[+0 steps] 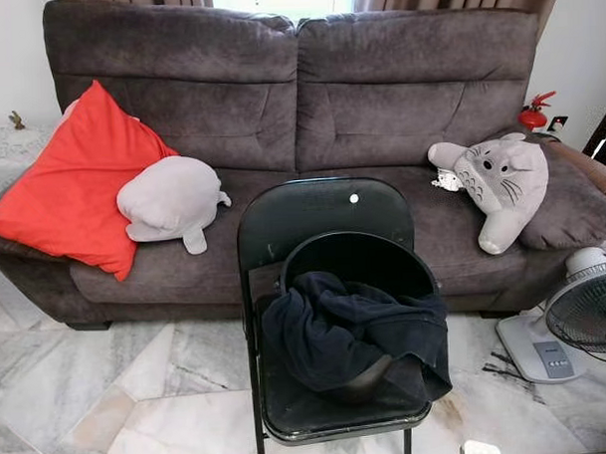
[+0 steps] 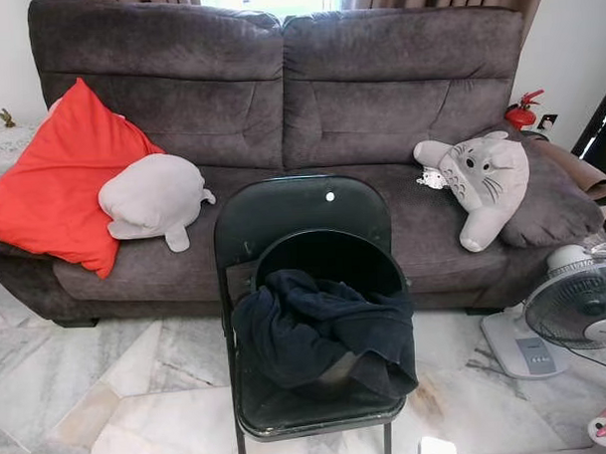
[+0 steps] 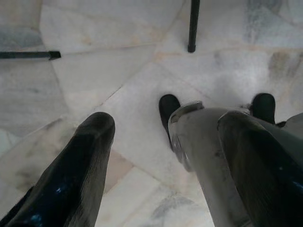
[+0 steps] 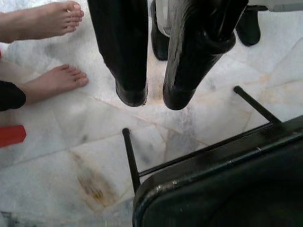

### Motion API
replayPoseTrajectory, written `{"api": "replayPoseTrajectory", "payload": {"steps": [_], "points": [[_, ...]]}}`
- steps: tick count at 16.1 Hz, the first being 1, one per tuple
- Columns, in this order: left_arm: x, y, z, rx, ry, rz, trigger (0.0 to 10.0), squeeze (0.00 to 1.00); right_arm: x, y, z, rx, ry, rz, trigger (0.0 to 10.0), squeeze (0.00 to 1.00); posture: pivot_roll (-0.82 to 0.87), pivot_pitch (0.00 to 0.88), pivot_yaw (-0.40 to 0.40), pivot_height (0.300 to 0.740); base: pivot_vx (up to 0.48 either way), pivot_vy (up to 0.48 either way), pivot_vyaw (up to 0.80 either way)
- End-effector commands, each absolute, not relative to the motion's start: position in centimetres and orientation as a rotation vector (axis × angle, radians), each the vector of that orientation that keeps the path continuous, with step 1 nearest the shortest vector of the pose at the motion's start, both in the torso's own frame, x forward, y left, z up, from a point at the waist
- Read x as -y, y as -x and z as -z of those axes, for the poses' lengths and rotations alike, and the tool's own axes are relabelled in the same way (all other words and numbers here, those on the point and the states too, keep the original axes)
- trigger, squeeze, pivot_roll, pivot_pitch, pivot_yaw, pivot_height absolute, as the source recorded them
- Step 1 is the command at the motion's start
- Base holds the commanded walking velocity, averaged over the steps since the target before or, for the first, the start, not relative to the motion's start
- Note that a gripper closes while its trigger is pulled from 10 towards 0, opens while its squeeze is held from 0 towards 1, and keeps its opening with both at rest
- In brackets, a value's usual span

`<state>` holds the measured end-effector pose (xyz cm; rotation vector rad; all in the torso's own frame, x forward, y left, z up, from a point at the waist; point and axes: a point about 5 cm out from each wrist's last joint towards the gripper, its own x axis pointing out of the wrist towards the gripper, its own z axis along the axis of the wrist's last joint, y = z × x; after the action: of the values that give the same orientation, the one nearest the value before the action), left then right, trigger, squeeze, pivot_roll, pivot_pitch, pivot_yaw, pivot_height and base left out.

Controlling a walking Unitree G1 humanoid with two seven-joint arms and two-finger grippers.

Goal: Hang hanger

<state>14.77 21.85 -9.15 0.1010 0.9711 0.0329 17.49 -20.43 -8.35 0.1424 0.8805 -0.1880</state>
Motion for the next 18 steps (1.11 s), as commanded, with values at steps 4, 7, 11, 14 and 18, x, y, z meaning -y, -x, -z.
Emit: {"api": "replayPoseTrajectory", "payload": {"steps": [4,7,11,14,18], "points": [[-22.5,-17.1,7.8,-0.834,-0.090,-0.078,10.0,0.00,20.0,-17.3,8.5,-0.874,-0.174,0.182,10.0,0.00,0.00,0.011,-0.031,0.740,0.000,0.000,0.00],[-23.2,-17.5,7.4,-0.821,-0.109,-0.075,10.0,0.00,19.1,-17.5,8.5,-0.865,-0.193,0.175,10.0,0.00,0.00,0.020,-0.008,0.740,0.000,0.000,0.00],[-23.3,-16.4,7.9,-0.855,-0.116,-0.065,10.0,0.00,19.9,-19.5,6.7,-0.661,-0.152,0.226,10.0,0.00,-0.02,0.032,-0.011,0.740,0.000,0.000,0.00],[-22.9,-16.0,8.2,-0.865,-0.108,-0.058,10.0,0.00,20.6,-21.5,4.5,-0.491,-0.138,0.282,10.0,0.02,-0.04,0.036,-0.029,0.740,0.000,0.000,0.00],[-22.5,-16.2,8.2,-0.861,-0.100,-0.054,10.0,0.00,21.9,-20.7,3.1,-0.387,-0.093,0.369,10.0,1.00,-0.06,0.047,-0.040,0.740,0.000,0.000,0.00]]}}
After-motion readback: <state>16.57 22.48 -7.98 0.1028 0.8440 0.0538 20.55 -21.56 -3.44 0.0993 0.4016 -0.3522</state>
